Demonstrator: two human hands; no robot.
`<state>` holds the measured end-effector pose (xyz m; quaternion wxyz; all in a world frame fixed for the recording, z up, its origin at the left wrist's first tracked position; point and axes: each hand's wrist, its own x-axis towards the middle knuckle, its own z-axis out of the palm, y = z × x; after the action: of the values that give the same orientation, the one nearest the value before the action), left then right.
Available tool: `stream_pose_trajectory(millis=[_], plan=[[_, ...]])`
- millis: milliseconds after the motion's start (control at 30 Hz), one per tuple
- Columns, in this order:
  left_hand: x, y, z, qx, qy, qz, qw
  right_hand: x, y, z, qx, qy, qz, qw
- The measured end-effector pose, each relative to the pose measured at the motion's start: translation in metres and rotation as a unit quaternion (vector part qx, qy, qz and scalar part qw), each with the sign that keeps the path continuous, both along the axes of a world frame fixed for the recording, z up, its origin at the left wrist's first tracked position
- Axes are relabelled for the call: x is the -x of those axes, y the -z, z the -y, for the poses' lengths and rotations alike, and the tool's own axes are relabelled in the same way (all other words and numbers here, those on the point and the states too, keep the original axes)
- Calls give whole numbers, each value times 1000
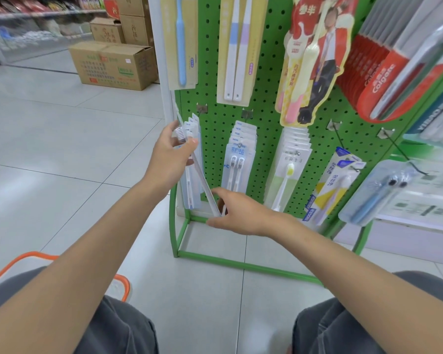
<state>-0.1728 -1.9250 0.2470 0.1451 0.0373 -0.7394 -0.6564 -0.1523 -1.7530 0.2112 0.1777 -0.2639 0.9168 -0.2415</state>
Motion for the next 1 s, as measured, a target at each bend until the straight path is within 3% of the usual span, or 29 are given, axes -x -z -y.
stream_pose_trajectory(millis=[167, 500, 733, 1000], plan=[[-2, 1, 2, -51, 8, -3, 999, -1, -4, -5, 32, 2, 36, 999], [-6, 5, -6, -62, 69, 33, 995, 18, -2, -6, 87, 52, -16, 995], [-8, 13, -15, -28, 128, 74, 989, 39, -31, -20, 221, 154, -55, 961], [-8, 17, -17, -1, 140, 99, 985, 43, -51, -23, 338, 202, -54, 918]])
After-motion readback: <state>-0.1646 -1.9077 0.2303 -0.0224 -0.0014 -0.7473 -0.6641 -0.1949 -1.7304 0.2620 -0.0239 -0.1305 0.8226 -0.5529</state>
